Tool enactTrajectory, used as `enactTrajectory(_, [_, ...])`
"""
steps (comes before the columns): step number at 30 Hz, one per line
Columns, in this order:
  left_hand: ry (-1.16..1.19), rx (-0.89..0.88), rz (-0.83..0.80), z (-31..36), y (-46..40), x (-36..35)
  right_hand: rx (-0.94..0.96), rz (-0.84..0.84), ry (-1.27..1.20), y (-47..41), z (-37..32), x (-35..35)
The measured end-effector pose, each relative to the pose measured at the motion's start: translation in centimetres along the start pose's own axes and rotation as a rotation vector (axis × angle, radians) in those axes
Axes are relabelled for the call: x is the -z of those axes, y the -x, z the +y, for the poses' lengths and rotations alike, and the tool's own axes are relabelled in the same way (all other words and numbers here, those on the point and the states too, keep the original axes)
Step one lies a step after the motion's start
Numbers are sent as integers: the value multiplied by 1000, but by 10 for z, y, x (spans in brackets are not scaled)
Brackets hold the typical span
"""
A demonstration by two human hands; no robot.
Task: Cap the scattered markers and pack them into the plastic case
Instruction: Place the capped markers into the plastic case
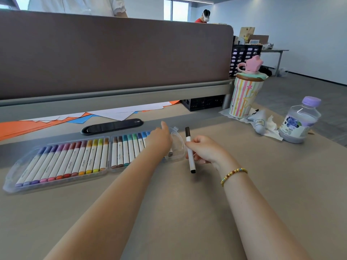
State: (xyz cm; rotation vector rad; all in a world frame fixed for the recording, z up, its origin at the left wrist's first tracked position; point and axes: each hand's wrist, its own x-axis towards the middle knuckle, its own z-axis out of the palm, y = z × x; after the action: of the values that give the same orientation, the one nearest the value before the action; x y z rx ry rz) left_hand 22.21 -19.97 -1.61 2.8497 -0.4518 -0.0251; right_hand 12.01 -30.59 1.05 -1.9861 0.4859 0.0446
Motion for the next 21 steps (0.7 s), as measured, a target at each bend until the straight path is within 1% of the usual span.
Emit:
enactTrajectory(2, [-64,-5,30,-4,3,2,-5,5,-10,0,0,0])
enactTrajectory(4, [-143,-60,45,-11,3,3,-8,9,-15,0,-1,-1])
enactTrajectory(5, [-160,-103,26,-15,3,2,-7,11,-13,-1,-1,-2])
enactTrajectory(7, [-145,-179,-63,-21,3,-2,-1,17,-22,-2,-1,-5])
enactTrajectory(9, [-106,-187,-129,-25,5,-5,12,26,-36,-2,-2,-7])
enactTrajectory(17, [-139,-177,-186,-26,8,-4,85,33,70,-9,-8,-15])
enactTrajectory(21, [-155,-231,-141,-34,14,-6,135,56,122,-21,-15,-20])
